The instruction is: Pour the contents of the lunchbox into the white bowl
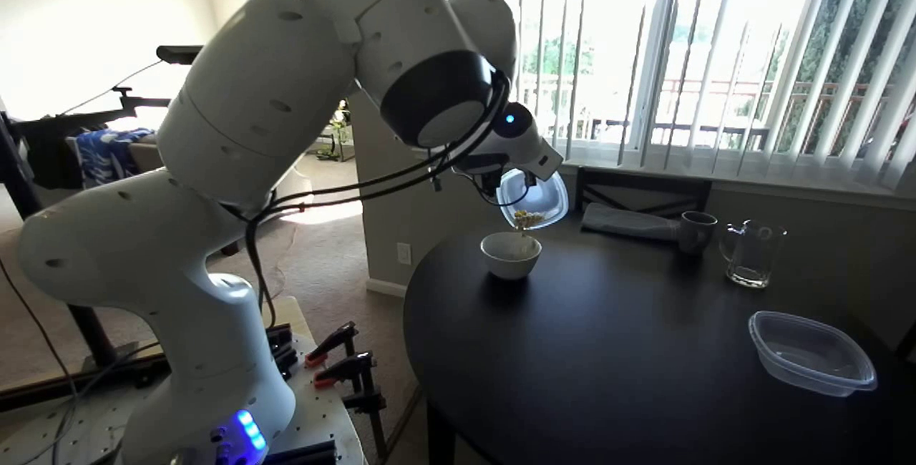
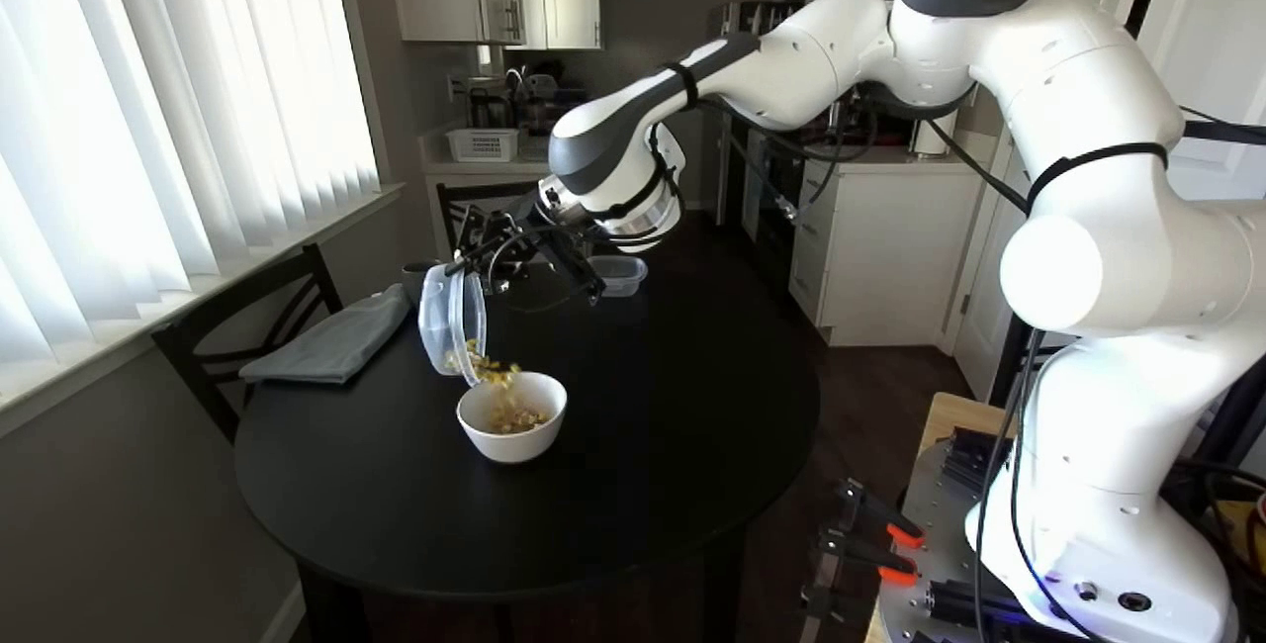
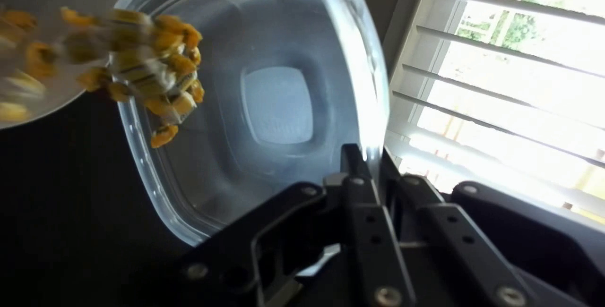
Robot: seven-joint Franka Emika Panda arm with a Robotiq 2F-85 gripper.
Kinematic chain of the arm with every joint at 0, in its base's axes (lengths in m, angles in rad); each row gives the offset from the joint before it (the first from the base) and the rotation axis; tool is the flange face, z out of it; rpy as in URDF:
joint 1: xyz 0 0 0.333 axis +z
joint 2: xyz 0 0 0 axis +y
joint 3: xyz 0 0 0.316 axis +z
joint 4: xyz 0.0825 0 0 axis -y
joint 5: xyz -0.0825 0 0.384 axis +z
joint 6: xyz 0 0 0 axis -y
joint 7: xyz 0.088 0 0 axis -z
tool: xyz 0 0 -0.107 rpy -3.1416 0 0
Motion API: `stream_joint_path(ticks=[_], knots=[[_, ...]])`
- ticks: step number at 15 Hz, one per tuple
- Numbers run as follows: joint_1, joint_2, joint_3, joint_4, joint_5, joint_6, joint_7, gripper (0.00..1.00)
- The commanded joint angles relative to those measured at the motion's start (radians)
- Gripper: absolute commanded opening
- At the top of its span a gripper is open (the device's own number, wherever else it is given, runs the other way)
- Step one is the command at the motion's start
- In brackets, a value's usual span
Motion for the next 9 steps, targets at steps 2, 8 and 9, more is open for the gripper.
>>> stream_joint_path(ticks=[2, 8, 9], knots=[[-0.065, 0.092, 0.028, -0.069, -0.162, 0.065, 0.09, 0.02], [-0.089, 0.099, 0.017, -0.063, -0.236, 0.045, 0.142, 0.02], [-0.092, 0.097, 0.016, -0.06, -0.242, 0.045, 0.146, 0.02]])
